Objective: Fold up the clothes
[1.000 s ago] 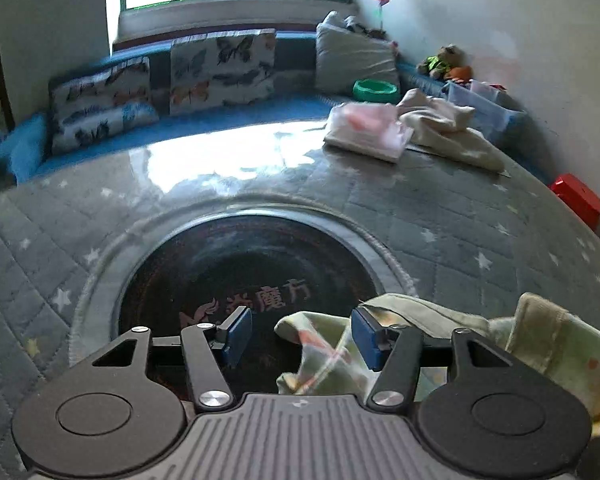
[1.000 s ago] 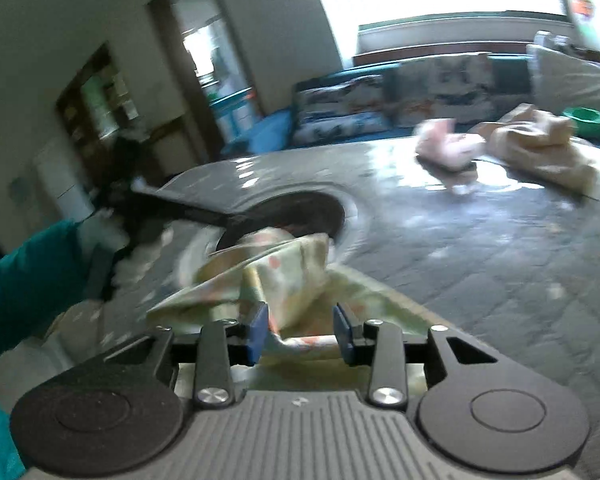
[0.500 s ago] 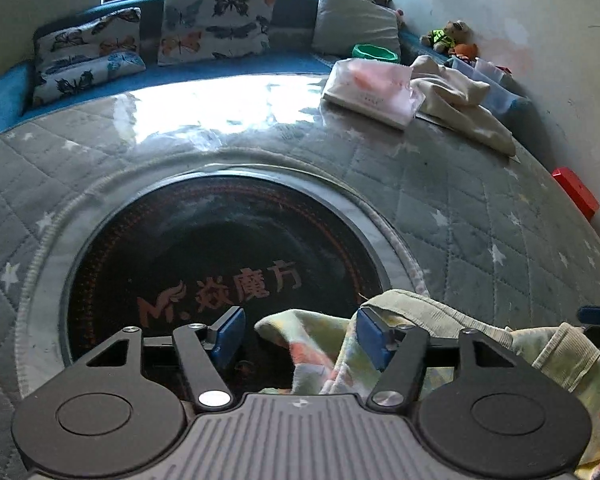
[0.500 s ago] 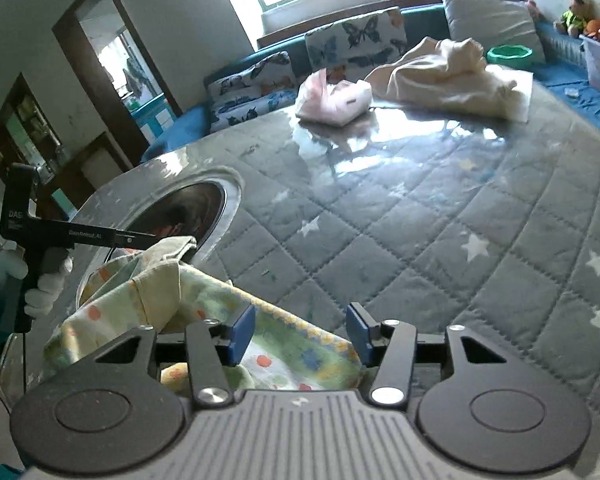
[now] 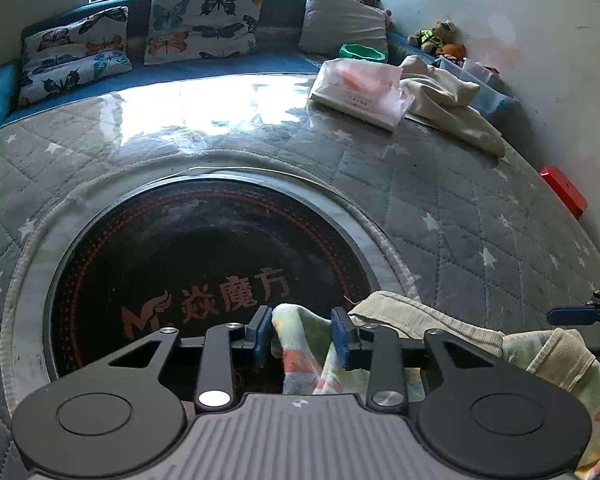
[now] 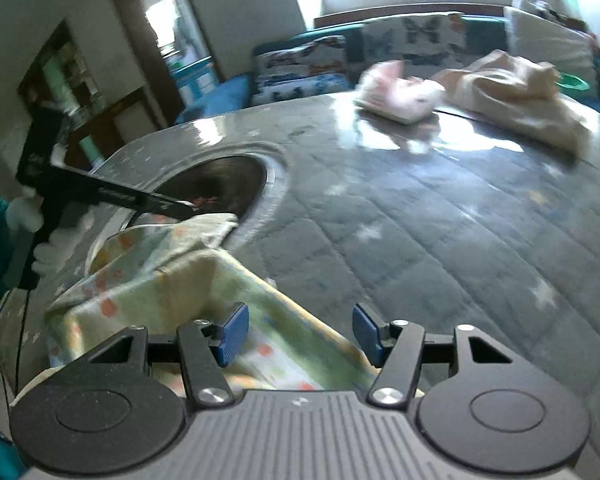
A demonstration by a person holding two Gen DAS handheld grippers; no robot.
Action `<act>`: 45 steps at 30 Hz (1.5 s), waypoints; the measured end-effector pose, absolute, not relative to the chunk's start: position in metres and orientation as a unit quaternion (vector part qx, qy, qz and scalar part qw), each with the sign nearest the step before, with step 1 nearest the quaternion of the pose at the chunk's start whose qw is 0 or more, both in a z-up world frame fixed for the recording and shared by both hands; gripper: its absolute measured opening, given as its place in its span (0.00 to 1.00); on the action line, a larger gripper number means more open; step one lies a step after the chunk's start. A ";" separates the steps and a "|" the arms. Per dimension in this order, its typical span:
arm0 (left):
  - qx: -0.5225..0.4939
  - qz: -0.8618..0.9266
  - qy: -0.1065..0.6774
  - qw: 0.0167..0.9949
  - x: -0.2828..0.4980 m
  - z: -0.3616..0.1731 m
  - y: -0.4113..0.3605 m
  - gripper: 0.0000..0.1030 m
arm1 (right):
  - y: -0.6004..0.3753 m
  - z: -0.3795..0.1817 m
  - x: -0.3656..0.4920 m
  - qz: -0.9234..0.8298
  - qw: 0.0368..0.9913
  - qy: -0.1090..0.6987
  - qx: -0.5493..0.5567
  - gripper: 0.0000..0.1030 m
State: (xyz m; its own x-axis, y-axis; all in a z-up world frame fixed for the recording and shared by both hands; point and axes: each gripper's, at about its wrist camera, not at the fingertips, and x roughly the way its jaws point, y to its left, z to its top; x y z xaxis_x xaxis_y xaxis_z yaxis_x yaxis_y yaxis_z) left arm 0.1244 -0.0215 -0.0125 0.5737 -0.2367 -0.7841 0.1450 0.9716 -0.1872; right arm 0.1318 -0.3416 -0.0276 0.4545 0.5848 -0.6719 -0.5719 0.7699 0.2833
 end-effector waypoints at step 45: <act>0.010 -0.244 0.351 0.904 -0.069 0.009 0.022 0.12 | -0.287 0.046 0.011 0.404 0.855 0.311 -0.097 0.40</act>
State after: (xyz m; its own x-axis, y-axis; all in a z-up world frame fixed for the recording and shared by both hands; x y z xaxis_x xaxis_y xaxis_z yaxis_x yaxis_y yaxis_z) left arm -0.0691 0.0223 0.0090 0.6344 -0.4340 -0.6397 0.4485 0.8806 -0.1526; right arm 0.0114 -0.2871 0.0460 0.4798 0.6307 -0.6100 -0.7511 0.6546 0.0860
